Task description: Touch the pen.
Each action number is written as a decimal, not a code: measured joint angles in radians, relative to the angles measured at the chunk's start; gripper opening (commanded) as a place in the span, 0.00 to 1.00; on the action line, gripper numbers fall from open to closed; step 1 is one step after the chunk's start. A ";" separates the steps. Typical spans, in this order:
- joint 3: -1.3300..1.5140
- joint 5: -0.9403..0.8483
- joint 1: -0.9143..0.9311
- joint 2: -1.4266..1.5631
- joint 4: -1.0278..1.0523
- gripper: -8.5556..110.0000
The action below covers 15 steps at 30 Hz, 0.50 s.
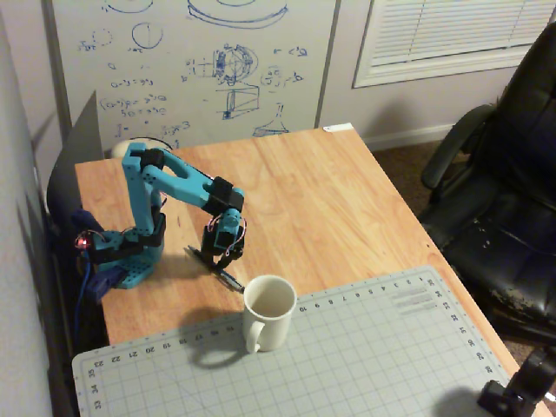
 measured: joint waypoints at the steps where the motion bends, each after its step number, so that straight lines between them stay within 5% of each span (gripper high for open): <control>1: 0.000 0.000 0.000 0.000 0.000 0.08; 15: 0.000 0.000 -0.060 0.000 0.000 0.08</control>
